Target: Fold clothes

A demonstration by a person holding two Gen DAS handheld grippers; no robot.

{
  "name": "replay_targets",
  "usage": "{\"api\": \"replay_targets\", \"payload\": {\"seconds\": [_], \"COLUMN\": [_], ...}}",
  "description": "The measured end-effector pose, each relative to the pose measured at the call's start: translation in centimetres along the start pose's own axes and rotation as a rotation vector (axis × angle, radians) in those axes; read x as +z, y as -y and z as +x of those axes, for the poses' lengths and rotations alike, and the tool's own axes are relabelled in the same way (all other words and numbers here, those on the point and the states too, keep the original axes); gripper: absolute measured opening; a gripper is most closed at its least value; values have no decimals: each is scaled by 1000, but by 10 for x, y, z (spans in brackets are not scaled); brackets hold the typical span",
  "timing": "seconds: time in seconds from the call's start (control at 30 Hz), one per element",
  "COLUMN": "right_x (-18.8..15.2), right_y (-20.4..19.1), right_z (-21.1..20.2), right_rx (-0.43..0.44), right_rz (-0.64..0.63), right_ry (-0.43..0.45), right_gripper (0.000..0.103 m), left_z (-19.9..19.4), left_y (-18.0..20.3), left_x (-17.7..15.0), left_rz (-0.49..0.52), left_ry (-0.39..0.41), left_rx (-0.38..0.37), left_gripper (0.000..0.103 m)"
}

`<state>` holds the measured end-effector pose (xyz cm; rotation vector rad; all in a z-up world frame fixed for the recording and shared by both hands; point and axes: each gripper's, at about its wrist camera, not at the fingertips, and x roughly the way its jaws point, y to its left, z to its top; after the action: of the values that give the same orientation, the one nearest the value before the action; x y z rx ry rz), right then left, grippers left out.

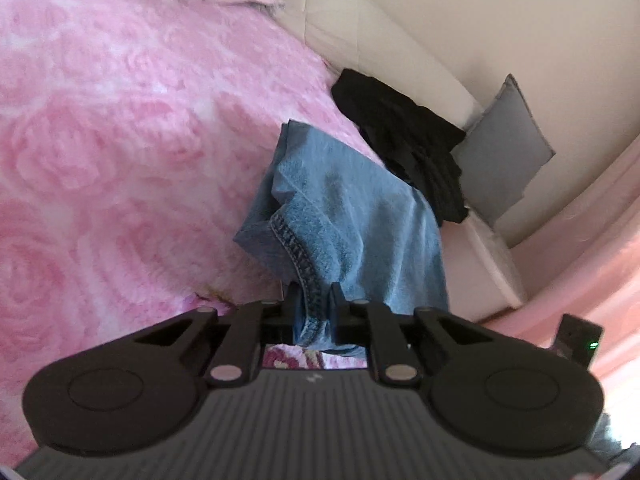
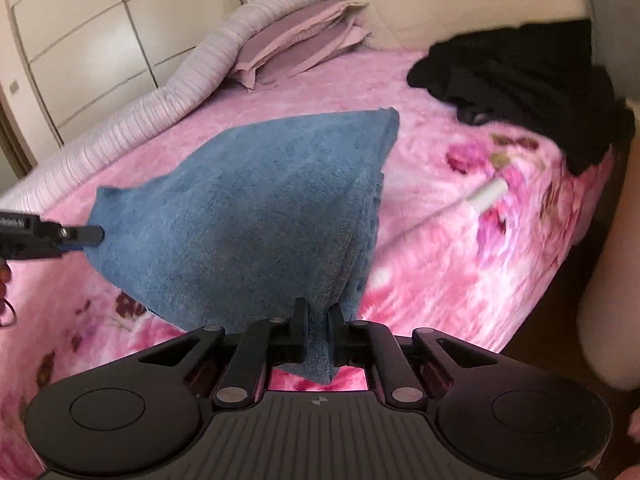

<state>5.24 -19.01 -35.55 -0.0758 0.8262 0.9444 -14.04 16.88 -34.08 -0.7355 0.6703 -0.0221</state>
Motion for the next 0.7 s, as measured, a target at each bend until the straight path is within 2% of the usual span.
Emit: {"api": "replay_targets", "payload": {"seconds": [0.07,0.17,0.37,0.43,0.47,0.5,0.57,0.63,0.67,0.7], "right_x": [-1,-1,2,2,2,1,0,0,0,0], "right_y": [1,4,5,2,0,-3,-7,-8,-9,-9], "right_z": [2,3,6,5,5,5,5,5,5,5], "right_rx": [-10,1,-6,-17,-24,-34,-52,-59,-62,-63], "right_rz": [-9,16,22,18,16,5,-8,-9,-9,-9], "right_ry": [-8,-15,-31,-33,-33,-31,-26,-25,-24,-25], "right_gripper": [5,5,6,6,7,7,7,8,8,8], "left_z": [3,1,-14,-16,-19,-22,-19,-8,-1,6], "left_y": [-12,-34,-18,7,17,26,43,58,58,59], "left_x": [-1,-11,-15,-15,-14,-13,-11,-9,-10,-12], "left_rz": [-51,-175,-140,-30,2,26,93,177,193,209], "left_ry": [-16,0,50,50,64,84,106,96,80,63], "left_rx": [-34,-83,-37,74,102,119,209,291,307,323], "left_gripper": [12,12,12,15,24,38,47,42,26,15]}}
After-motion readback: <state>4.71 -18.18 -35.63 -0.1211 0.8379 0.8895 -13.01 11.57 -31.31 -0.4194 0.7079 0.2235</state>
